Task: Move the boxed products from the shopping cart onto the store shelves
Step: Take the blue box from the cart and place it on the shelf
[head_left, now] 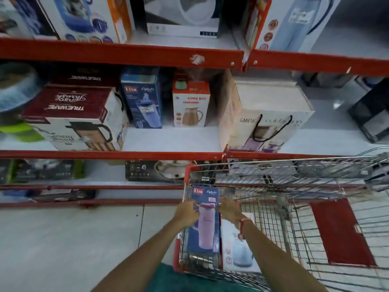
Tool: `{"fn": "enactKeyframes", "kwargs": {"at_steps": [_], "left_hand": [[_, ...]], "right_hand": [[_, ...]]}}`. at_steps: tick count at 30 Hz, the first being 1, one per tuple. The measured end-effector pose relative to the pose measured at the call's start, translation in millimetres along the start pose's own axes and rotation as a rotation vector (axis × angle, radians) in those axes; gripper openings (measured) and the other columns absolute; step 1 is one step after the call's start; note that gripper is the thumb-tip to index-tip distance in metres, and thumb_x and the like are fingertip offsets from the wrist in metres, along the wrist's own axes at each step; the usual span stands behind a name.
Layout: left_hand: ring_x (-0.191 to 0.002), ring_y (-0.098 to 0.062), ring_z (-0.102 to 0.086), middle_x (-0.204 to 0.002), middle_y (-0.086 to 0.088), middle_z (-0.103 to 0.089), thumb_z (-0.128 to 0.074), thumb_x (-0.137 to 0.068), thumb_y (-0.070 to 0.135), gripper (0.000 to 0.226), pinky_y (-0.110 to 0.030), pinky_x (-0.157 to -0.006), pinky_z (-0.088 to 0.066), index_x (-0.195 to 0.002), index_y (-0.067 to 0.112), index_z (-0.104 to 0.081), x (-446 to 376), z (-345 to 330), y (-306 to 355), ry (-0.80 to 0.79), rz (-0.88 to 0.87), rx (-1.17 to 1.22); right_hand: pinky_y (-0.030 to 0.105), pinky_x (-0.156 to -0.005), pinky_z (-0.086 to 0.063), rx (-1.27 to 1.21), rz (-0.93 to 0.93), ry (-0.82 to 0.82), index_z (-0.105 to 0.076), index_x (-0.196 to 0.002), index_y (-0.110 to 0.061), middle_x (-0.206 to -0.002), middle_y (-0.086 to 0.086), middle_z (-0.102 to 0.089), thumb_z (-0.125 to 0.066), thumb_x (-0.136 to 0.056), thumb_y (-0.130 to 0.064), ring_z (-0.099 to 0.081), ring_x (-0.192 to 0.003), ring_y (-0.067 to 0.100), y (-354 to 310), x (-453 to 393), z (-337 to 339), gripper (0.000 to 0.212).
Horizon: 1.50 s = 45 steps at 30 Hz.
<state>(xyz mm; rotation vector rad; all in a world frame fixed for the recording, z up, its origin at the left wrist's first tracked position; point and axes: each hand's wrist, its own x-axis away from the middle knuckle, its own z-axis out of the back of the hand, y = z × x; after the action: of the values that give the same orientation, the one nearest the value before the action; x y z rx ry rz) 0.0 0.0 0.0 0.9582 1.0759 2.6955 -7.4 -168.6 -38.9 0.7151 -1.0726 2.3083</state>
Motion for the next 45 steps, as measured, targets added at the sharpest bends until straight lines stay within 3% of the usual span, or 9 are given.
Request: {"fn": "enactKeyframes", "kwargs": {"at_steps": [5, 7, 11, 15, 21, 27, 34, 39, 45], "left_hand": [[-0.095, -0.031, -0.062, -0.103, -0.016, -0.065, -0.049, -0.090, 0.013, 0.018, -0.035, -0.080, -0.051, -0.101, 0.002, -0.058, -3, -21, -17, -0.074, 0.194, -0.120], [-0.105, -0.033, -0.062, -0.116, -0.018, -0.064, -0.048, -0.088, 0.008, 0.028, -0.039, -0.087, -0.052, -0.114, 0.001, -0.054, -7, -34, -27, -0.104, 0.226, -0.170], [-0.116, -0.030, -0.057, -0.127, -0.018, -0.058, -0.047, -0.091, 0.005, 0.039, -0.034, -0.092, -0.049, -0.130, 0.000, -0.041, -11, -49, -31, -0.173, 0.344, -0.127], [-0.112, -0.030, -0.058, -0.124, -0.017, -0.059, -0.046, -0.091, 0.007, 0.028, -0.036, -0.091, -0.050, -0.118, 0.001, -0.051, -18, -44, -25, -0.144, 0.407, -0.074], [-0.092, -0.030, -0.068, -0.108, -0.013, -0.070, -0.052, -0.089, 0.009, 0.019, -0.041, -0.078, -0.059, -0.105, 0.004, -0.061, 20, -20, -8, 0.013, 0.191, 0.122], [-0.087, -0.025, -0.072, -0.099, -0.011, -0.075, -0.065, -0.082, 0.008, 0.017, -0.047, -0.072, -0.061, -0.099, 0.011, -0.064, 59, 12, 17, 0.133, 0.071, 0.361], [-0.089, -0.022, -0.071, -0.105, -0.006, -0.073, -0.072, -0.078, 0.005, 0.028, -0.045, -0.077, -0.061, -0.105, 0.008, -0.066, 69, 50, 24, 0.240, 0.040, 0.356], [-0.084, -0.010, -0.066, -0.096, 0.000, -0.071, -0.074, -0.074, 0.006, 0.027, -0.005, -0.062, -0.047, -0.098, 0.008, -0.063, 61, 88, 18, 0.420, 0.013, 0.249], [-0.075, -0.017, -0.062, -0.090, -0.006, -0.070, -0.071, -0.079, 0.016, 0.028, -0.014, -0.065, -0.042, -0.102, 0.008, -0.055, 36, 158, 14, 0.649, 0.037, 0.083]], "right_hand": [[0.023, -0.052, -0.042, -0.020, -0.094, -0.074, -0.061, -0.094, -0.004, -0.081, 0.006, -0.062, -0.058, -0.086, -0.013, -0.053, -0.064, 0.012, 17, -23, -13, 0.012], [0.040, -0.082, -0.053, 0.029, -0.117, -0.105, -0.059, -0.094, -0.002, -0.107, 0.021, -0.066, -0.057, -0.082, -0.020, -0.060, -0.096, 0.028, 18, -28, -17, 0.021], [0.055, -0.118, -0.014, 0.176, -0.157, -0.209, -0.030, -0.143, -0.011, -0.159, 0.016, -0.011, -0.057, -0.084, -0.024, -0.010, -0.146, 0.037, 18, -27, -20, 0.066], [0.050, -0.110, -0.036, 0.051, -0.069, -0.233, -0.032, -0.145, -0.021, -0.151, 0.011, -0.036, -0.060, -0.085, -0.028, -0.040, -0.133, 0.034, 14, -24, -10, 0.066], [0.011, -0.057, -0.050, -0.352, 0.096, -0.137, -0.046, -0.128, -0.039, -0.109, -0.021, -0.062, -0.055, -0.092, -0.004, -0.062, -0.089, 0.001, -8, 34, 46, 0.051], [0.044, -0.093, -0.055, -0.408, 0.206, -0.033, -0.045, -0.138, -0.029, -0.106, -0.008, -0.068, -0.067, -0.083, -0.002, -0.064, -0.099, 0.005, -26, 77, 74, 0.065], [0.029, -0.080, -0.059, -0.456, 0.290, 0.076, -0.048, -0.136, -0.026, -0.122, -0.009, -0.062, -0.073, -0.077, 0.002, -0.061, -0.111, 0.012, -58, 92, 71, 0.070], [0.026, -0.087, -0.056, -0.353, 0.477, 0.170, -0.056, -0.127, -0.028, -0.128, -0.003, -0.060, -0.081, -0.067, -0.004, -0.060, -0.110, 0.008, -99, 84, 61, 0.069], [0.002, -0.078, -0.048, -0.275, 0.701, 0.384, -0.061, -0.107, -0.018, -0.107, -0.010, -0.062, -0.082, -0.068, -0.004, -0.059, -0.095, -0.006, -179, 65, 39, 0.047]]}}
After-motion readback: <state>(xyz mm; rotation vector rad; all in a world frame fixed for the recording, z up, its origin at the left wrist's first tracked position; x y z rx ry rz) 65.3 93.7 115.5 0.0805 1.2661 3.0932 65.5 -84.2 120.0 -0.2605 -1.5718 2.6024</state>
